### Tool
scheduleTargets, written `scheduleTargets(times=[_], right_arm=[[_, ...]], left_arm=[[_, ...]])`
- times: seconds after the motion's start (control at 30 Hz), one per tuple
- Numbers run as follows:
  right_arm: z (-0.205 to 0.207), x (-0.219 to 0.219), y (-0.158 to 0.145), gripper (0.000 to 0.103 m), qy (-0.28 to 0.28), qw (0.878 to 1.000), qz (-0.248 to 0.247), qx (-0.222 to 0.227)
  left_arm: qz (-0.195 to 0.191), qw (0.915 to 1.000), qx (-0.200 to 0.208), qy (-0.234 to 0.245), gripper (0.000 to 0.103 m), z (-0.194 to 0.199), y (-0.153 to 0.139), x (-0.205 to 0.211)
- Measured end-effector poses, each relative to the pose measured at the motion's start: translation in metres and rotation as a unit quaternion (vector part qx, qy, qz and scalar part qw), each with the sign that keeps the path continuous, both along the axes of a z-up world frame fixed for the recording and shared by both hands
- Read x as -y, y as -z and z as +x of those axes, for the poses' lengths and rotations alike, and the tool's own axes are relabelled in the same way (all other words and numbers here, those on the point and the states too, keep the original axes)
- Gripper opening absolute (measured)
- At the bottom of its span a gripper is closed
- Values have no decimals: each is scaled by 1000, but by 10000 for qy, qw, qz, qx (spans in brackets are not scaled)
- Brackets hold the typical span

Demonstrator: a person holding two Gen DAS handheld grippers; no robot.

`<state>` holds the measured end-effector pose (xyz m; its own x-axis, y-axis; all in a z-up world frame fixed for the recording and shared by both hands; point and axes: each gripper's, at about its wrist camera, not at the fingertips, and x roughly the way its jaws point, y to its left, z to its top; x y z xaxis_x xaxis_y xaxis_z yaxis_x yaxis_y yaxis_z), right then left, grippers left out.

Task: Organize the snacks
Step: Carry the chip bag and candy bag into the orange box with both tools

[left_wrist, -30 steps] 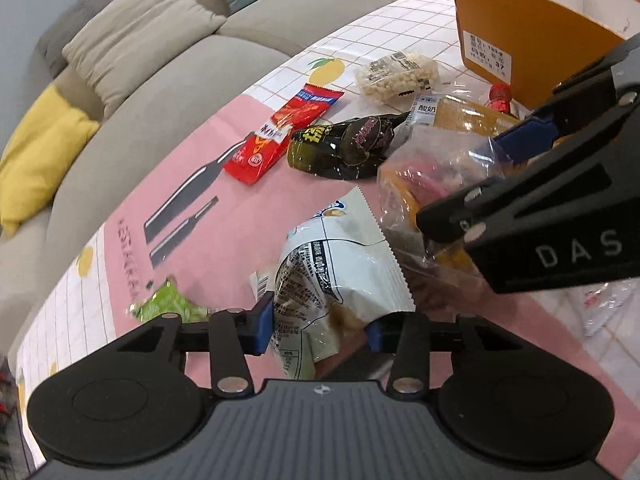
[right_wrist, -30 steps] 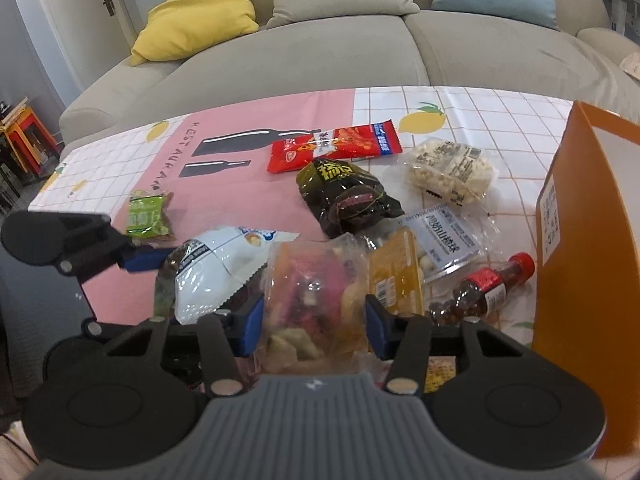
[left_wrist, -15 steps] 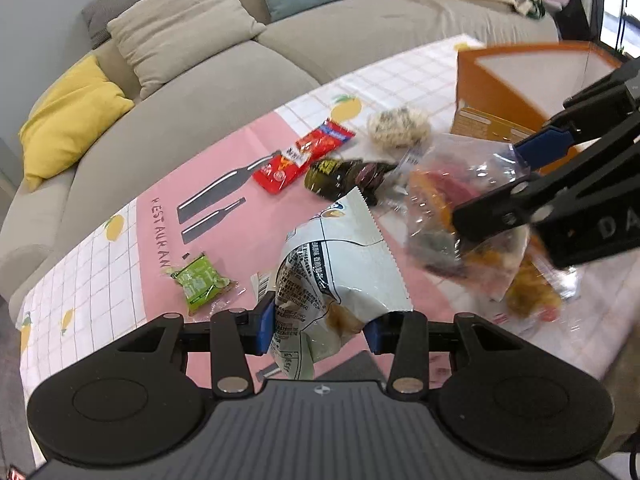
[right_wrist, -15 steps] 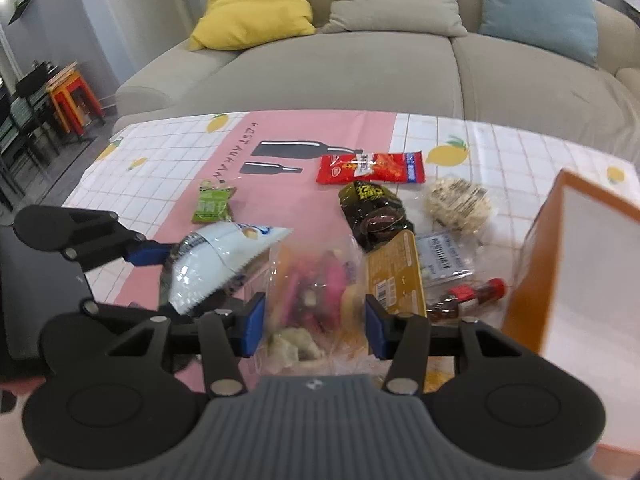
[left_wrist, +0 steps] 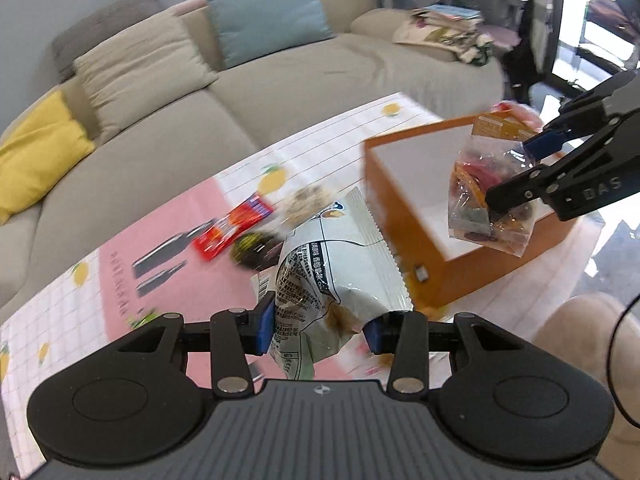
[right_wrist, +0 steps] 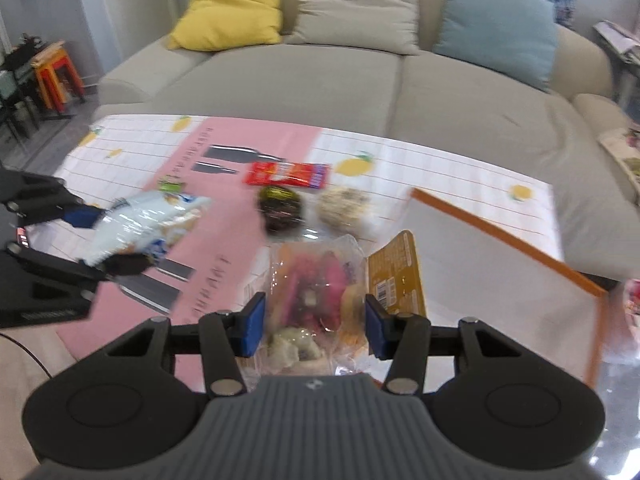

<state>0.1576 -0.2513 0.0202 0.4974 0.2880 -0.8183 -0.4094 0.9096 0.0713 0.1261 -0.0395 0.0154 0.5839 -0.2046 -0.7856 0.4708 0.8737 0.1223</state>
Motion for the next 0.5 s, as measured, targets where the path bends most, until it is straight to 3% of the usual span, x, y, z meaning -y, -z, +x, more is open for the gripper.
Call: scheduleTargets(times=[0.27, 0.5], right_arm=[[8, 88, 9, 49, 858, 9958, -159, -289], [33, 134, 44, 49, 1291, 9894, -22, -667]], left_arm=[[-531, 9954, -344, 725, 48, 28, -10, 84], [-448, 9889, -890, 1099, 48, 64, 31, 153]])
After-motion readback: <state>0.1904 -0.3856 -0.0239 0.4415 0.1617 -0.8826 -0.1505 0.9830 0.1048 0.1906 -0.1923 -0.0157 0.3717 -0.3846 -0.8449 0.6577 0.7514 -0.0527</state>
